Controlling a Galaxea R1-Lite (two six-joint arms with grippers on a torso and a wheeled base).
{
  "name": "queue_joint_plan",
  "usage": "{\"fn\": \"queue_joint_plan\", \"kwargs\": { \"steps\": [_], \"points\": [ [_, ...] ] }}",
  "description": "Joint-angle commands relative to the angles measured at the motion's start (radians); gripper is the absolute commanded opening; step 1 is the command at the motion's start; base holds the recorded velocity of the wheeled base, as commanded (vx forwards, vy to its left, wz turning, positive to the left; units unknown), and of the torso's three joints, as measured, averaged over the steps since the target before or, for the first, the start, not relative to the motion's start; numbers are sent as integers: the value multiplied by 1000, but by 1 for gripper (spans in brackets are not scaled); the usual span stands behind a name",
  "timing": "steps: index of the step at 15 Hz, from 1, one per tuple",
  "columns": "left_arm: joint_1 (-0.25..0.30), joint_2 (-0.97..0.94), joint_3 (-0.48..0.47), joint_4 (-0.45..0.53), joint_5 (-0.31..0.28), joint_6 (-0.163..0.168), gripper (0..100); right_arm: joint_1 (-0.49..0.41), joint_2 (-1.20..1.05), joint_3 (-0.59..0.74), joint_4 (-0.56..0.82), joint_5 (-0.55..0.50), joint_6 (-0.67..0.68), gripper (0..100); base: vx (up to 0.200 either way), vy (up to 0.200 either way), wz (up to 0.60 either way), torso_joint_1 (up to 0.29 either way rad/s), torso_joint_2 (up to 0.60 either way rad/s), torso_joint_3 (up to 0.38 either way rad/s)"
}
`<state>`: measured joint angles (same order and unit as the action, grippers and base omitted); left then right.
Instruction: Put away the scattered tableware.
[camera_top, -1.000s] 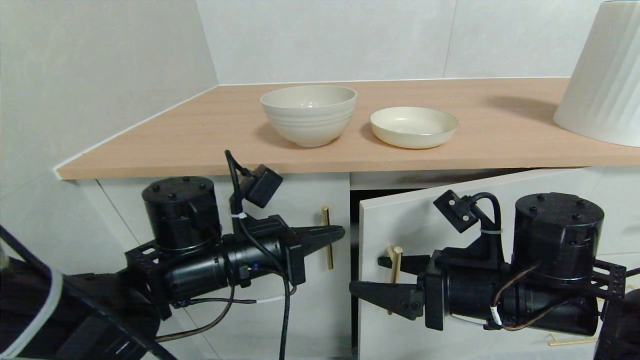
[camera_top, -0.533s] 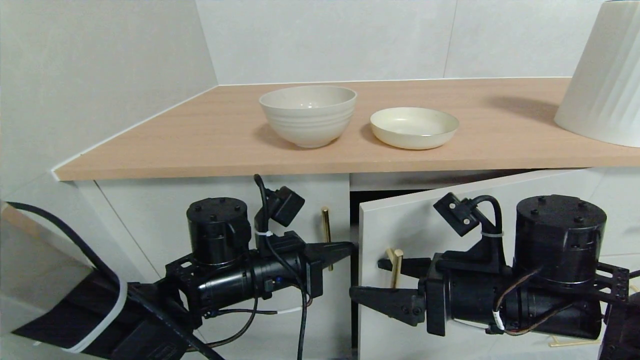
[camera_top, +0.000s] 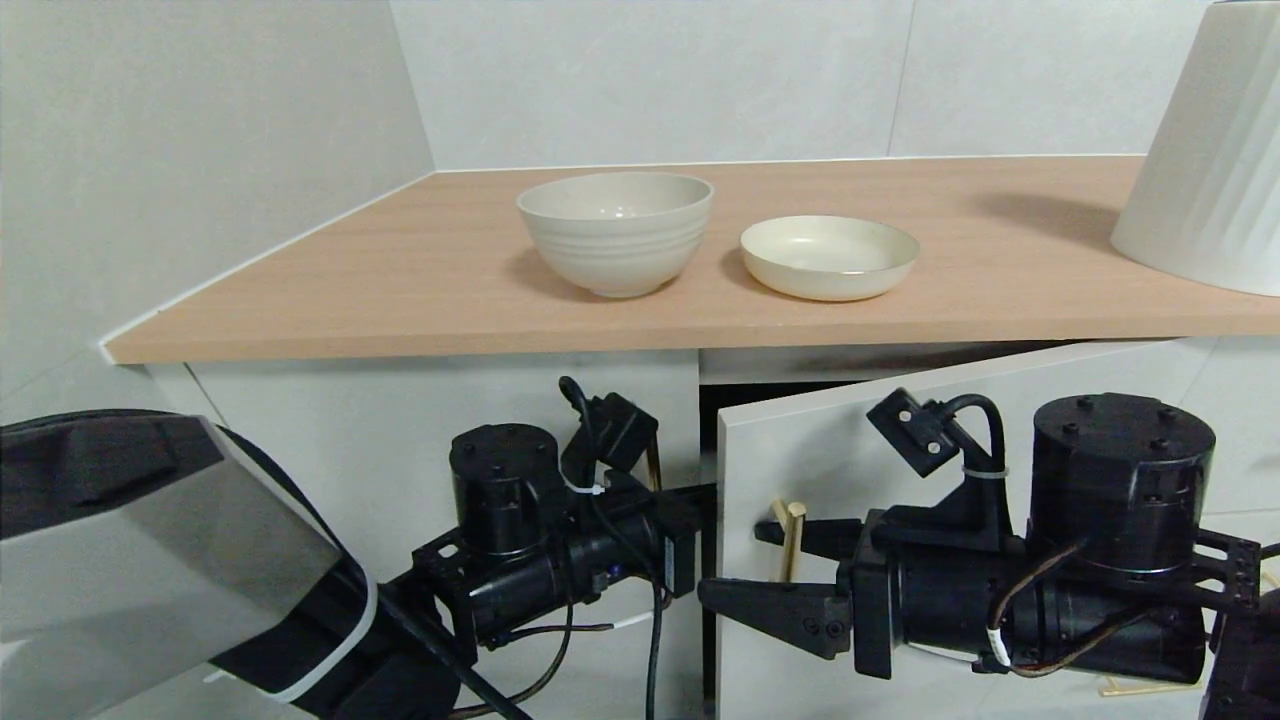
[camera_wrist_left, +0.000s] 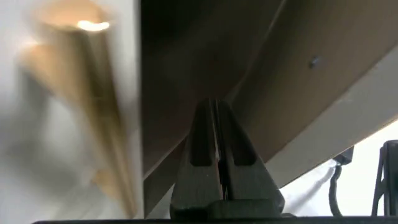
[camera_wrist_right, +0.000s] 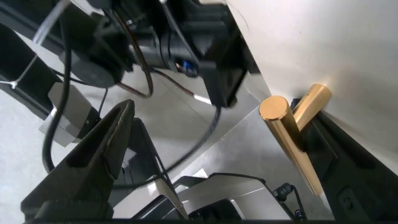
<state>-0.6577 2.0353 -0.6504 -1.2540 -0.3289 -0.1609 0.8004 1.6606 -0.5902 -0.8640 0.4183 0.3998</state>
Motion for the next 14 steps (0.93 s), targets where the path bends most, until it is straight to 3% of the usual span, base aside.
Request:
{"fn": "queue_joint_plan", "kwargs": {
  "steps": [1,7,10,14],
  "points": [
    [-8,19,-2,-30,-2,-3,0,0,4,6,2,-1,-1,100,0,0,0,0,0,0],
    [-20,22,-26,-44,-5,-9,0,-29,-22,41,3,-9,-21,100,0,0,0,0,0,0],
    [-30,32,-67,-31,-12,-9,0,-84,-27,81,3,-10,-113,100,0,0,0,0,0,0],
    [-48,25,-67,-27,-39,-57,0,-118,-121,124,16,-49,-133,100,0,0,0,0,0,0]
  ]
}}
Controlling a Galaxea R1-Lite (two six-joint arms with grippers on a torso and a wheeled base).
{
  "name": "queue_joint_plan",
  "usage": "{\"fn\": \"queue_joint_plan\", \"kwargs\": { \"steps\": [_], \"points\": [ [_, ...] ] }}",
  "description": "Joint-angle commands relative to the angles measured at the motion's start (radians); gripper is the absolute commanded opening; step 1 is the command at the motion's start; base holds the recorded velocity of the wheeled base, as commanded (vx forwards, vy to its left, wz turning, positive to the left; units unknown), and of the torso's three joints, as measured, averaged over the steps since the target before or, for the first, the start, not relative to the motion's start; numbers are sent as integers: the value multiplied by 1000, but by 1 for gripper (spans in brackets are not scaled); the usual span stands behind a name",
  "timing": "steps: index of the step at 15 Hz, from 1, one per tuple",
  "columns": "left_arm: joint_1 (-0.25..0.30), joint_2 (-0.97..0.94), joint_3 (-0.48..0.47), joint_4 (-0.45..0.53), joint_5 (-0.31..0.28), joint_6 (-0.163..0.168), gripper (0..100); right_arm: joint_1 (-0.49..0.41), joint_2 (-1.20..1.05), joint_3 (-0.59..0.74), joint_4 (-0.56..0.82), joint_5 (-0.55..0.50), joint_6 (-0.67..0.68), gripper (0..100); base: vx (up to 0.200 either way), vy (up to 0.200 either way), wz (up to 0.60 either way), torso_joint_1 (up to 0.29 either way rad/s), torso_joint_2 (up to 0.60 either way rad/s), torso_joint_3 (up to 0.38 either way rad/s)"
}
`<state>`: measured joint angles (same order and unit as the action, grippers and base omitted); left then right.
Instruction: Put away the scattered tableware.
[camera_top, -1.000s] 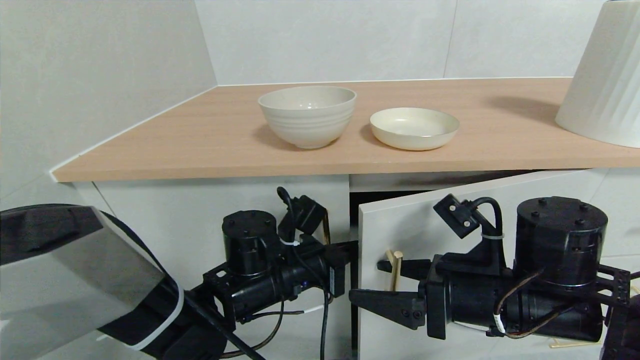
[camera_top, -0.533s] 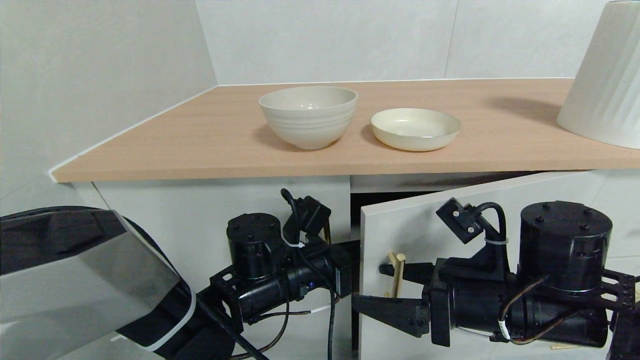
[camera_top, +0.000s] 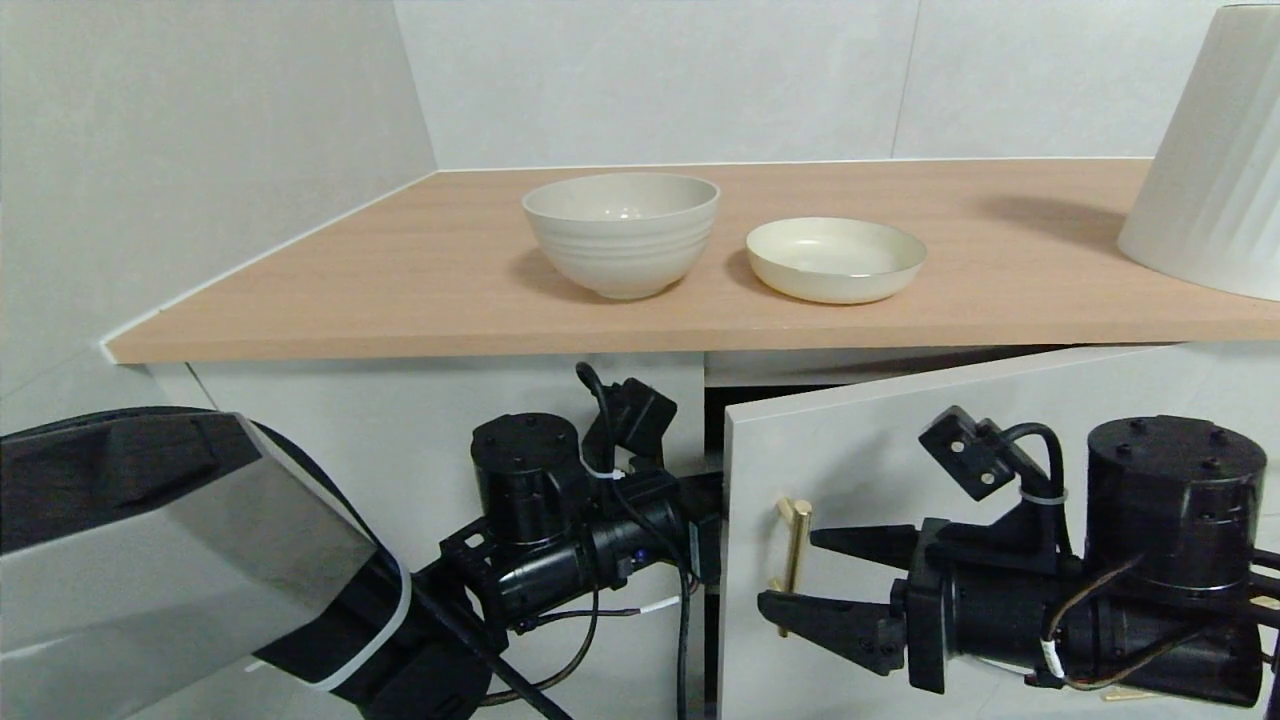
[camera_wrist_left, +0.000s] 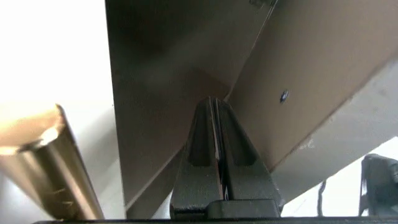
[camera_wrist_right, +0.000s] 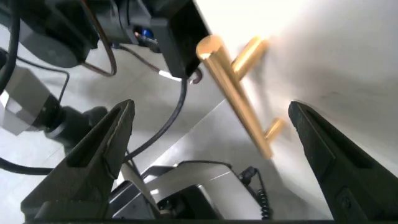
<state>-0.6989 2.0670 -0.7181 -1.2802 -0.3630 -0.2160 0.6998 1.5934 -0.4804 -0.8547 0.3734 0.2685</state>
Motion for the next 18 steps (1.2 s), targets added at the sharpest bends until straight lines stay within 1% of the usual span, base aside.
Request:
{"fn": "queue_joint_plan", "kwargs": {
  "steps": [1,4,5,7,9,13,15,18],
  "points": [
    [-10,-7,2,-1,-8,-3,0,-22,-96,9,54,-4,-2,100,0,0,0,0,0,0],
    [-22,-7,6,-2,-14,-5,0,-22,-228,-4,267,-7,-22,100,0,0,0,0,0,0],
    [-27,-8,6,-2,-14,-5,0,-20,-263,-3,316,-7,-22,100,0,0,0,0,0,0],
    [-33,-11,14,-4,-14,-5,0,-22,-314,9,368,-7,-20,100,0,0,0,0,0,0],
    [-34,-8,14,-4,-14,-5,0,-20,-345,19,394,-7,-20,100,0,0,0,0,0,0],
    [-39,-16,26,-4,-13,-5,0,-22,-351,46,394,-7,-20,100,0,0,0,0,0,0],
    [-39,-36,39,-4,-13,-5,0,-20,-349,45,396,-7,-20,100,-200,0,0,5,2,12],
    [-42,-31,39,-2,-13,-25,0,-20,-348,46,396,-7,-20,100,-200,0,0,7,4,3]
  ]
}}
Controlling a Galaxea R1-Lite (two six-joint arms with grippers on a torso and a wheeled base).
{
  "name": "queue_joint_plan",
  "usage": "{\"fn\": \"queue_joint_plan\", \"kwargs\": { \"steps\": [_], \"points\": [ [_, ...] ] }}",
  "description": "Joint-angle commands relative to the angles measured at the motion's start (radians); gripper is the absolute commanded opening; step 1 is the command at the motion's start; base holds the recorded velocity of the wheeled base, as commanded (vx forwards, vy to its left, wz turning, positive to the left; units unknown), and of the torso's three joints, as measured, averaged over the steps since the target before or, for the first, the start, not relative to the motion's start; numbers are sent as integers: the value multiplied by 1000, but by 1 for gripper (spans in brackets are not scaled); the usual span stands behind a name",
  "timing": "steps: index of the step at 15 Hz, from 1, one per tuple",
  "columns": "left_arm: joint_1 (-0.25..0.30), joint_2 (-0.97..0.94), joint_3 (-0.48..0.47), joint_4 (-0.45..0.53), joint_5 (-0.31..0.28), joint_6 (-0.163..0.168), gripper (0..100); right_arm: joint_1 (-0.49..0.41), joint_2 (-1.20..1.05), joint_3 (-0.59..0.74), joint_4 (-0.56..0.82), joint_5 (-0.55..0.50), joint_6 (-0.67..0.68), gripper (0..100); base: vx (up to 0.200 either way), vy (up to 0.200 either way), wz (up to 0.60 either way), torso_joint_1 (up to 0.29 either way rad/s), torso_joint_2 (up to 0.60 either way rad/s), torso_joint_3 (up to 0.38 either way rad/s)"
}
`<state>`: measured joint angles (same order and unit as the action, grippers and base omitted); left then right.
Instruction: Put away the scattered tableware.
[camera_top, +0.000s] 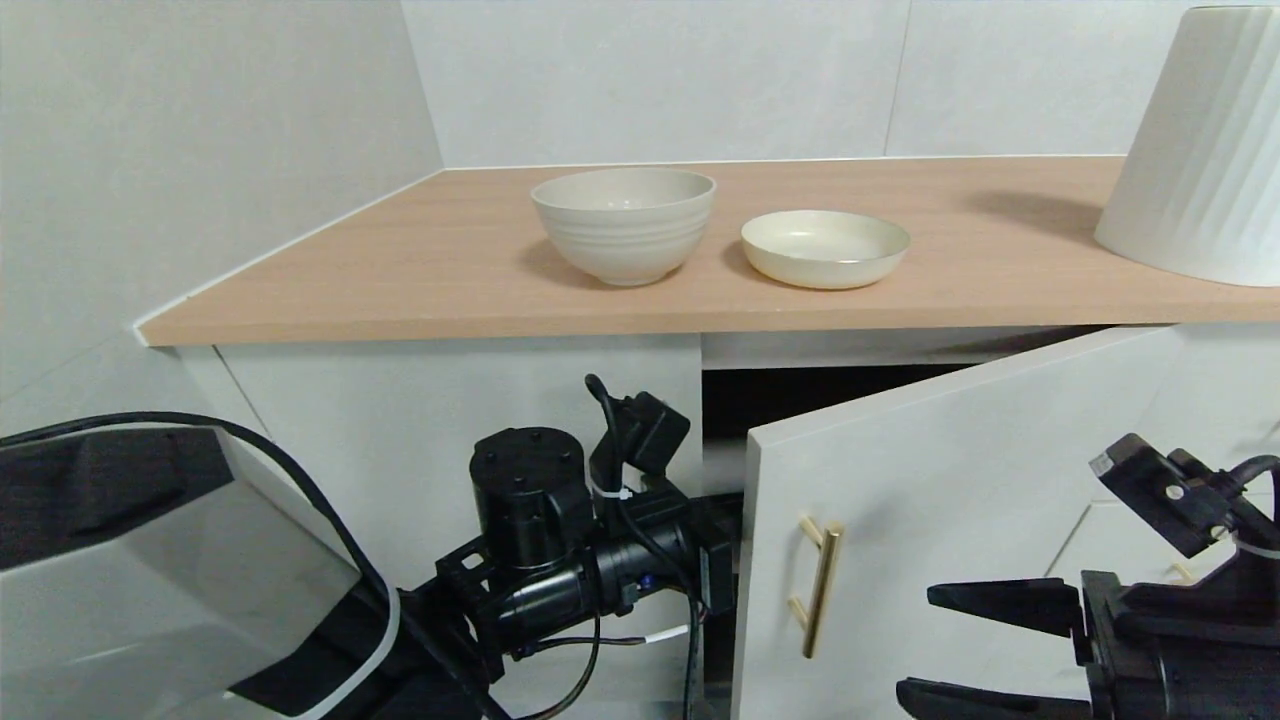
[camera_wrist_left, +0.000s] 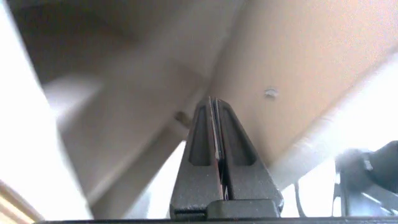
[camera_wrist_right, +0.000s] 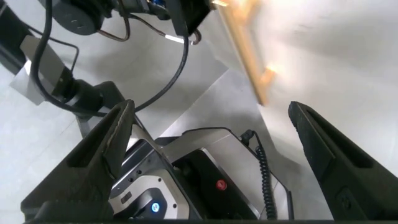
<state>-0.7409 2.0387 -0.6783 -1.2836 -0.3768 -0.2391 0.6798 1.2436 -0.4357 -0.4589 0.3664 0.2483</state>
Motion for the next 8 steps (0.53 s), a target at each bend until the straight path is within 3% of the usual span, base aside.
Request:
{"fn": "queue_joint_plan", "kwargs": {
  "steps": [1,8],
  "points": [
    [-3,5,-7,3,1,-2,0,0,2,2,-1,0,0,100,-200,0,0,-7,-2,-2],
    [-9,66,-76,7,3,-2,0,3,2,3,-1,0,0,100,0,0,0,0,0,0]
  ]
}}
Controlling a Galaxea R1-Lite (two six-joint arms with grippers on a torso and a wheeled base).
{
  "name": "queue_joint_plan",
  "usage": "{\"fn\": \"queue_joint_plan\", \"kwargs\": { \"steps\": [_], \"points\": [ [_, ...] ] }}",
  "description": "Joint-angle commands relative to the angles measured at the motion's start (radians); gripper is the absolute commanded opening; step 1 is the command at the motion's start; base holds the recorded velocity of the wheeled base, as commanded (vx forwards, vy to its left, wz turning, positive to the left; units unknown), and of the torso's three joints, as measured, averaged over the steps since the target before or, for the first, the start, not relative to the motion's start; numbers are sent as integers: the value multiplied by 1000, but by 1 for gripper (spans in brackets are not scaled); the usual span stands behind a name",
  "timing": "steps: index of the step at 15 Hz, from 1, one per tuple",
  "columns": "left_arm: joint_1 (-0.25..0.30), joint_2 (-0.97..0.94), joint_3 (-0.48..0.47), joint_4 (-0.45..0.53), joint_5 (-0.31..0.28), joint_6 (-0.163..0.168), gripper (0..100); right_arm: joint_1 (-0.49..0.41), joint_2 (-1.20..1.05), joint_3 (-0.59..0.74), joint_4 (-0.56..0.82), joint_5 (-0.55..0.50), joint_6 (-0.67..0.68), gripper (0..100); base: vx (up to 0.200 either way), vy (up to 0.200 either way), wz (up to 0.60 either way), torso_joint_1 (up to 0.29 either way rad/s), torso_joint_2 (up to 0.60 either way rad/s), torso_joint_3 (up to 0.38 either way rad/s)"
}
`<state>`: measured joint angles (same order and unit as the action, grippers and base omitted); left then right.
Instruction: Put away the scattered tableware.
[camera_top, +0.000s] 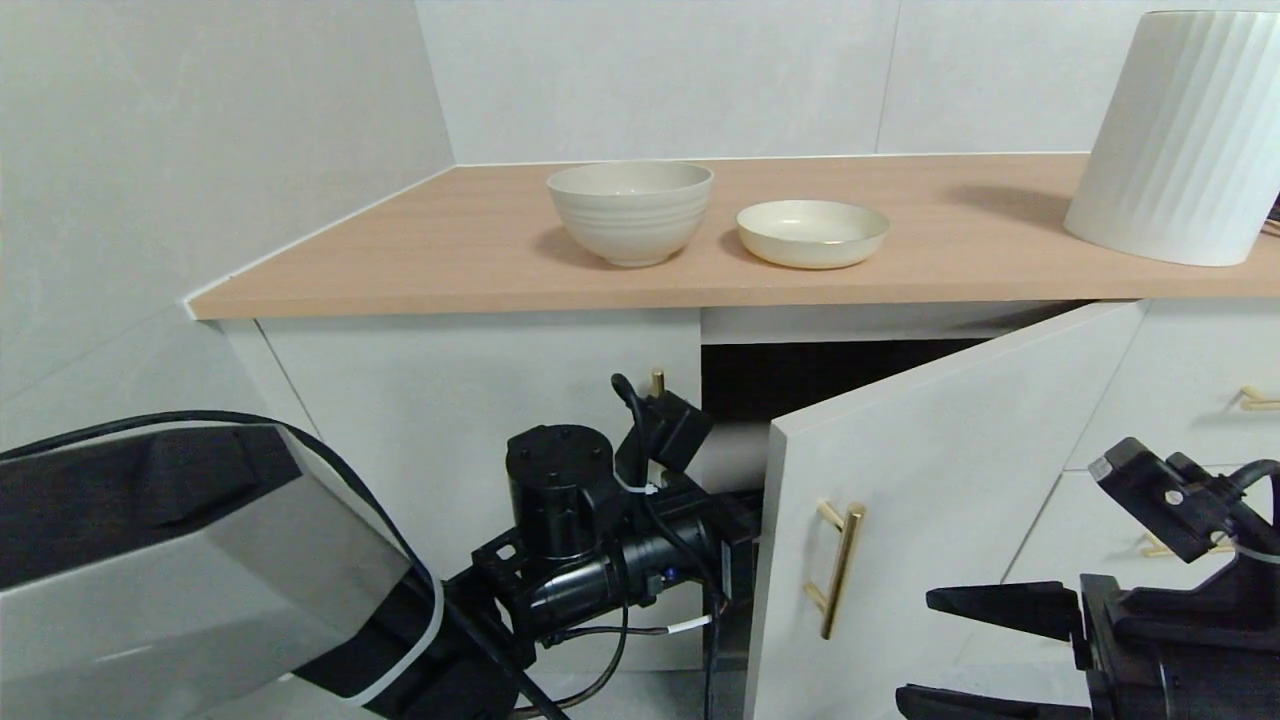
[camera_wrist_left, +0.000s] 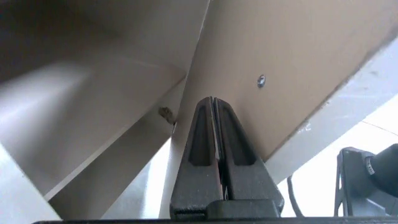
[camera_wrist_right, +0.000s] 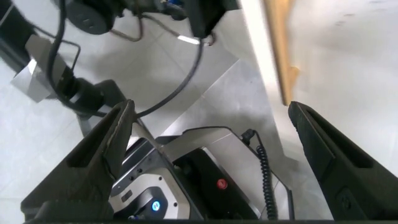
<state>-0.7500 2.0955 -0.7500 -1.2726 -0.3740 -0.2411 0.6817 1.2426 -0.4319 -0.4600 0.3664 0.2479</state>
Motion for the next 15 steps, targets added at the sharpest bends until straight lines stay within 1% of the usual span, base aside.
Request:
{"fn": "queue_joint_plan", "kwargs": {
  "steps": [1,2,5,7,11,15],
  "points": [
    [0,3,-26,19,4,0,0,2,2,-1,0,0,-1,100,0,0,0,0,0,0],
    [0,-3,-32,30,4,-1,0,2,0,-1,0,0,1,100,0,0,0,0,0,0],
    [-15,-48,-34,94,6,0,0,2,-6,1,0,0,-1,100,-200,0,0,2,4,4],
    [-17,-46,-65,125,6,0,0,4,-11,1,0,-1,-1,100,-200,0,0,5,2,-2],
    [-26,-15,-146,186,9,0,0,4,-41,2,1,-1,-1,100,0,0,0,0,0,0],
    [-32,-6,-164,219,9,0,0,4,-43,2,1,-1,-1,100,0,0,0,0,0,0]
  ]
}}
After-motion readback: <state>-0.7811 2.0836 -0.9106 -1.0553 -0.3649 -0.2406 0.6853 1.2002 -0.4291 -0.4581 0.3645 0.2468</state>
